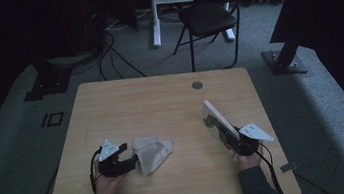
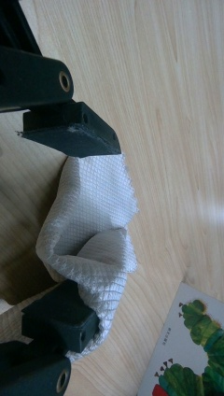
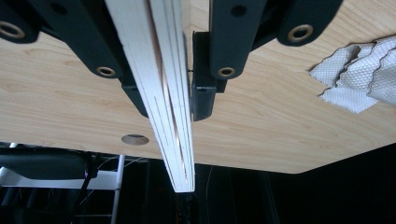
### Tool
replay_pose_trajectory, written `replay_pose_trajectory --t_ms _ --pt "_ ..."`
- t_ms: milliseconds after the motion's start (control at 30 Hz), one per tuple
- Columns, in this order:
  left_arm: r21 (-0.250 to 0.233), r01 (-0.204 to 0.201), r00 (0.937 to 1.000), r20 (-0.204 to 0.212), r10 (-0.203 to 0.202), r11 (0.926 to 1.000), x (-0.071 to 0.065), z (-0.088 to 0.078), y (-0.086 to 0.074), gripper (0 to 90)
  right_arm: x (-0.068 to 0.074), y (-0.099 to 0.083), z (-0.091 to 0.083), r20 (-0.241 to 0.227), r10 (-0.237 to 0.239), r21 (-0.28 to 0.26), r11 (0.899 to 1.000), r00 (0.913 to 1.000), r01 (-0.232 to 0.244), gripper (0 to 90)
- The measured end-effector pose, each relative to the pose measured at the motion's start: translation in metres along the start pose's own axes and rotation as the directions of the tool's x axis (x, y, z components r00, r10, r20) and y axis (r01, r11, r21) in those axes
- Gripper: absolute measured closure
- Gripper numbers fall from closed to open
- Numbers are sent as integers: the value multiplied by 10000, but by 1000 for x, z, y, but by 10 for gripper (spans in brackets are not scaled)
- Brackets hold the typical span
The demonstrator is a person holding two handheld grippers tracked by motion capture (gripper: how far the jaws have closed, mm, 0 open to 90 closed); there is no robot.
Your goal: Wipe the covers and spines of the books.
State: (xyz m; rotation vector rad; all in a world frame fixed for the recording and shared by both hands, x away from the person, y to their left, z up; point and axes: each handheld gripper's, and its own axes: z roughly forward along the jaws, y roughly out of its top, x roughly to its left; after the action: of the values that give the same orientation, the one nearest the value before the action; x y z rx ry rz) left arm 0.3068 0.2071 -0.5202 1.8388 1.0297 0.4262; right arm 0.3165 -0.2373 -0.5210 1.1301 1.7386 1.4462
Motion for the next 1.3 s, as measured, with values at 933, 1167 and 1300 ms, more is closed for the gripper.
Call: replay_pose_trajectory --t_ms 933,1167,1300 --pt "85 24 10000 96 -25 10000 -1 3 -1 301 0 0 -6 -336 -241 5 9997 9991 241 421" --pt "21 146 9998 115 -147 9999 -1 2 0 301 0 -1 -6 -387 -253 128 9996 9989 258 377" --pt "34 147 9998 100 -147 9999 -1 2 0 301 0 0 -8 -341 -266 133 9995 9991 271 362"
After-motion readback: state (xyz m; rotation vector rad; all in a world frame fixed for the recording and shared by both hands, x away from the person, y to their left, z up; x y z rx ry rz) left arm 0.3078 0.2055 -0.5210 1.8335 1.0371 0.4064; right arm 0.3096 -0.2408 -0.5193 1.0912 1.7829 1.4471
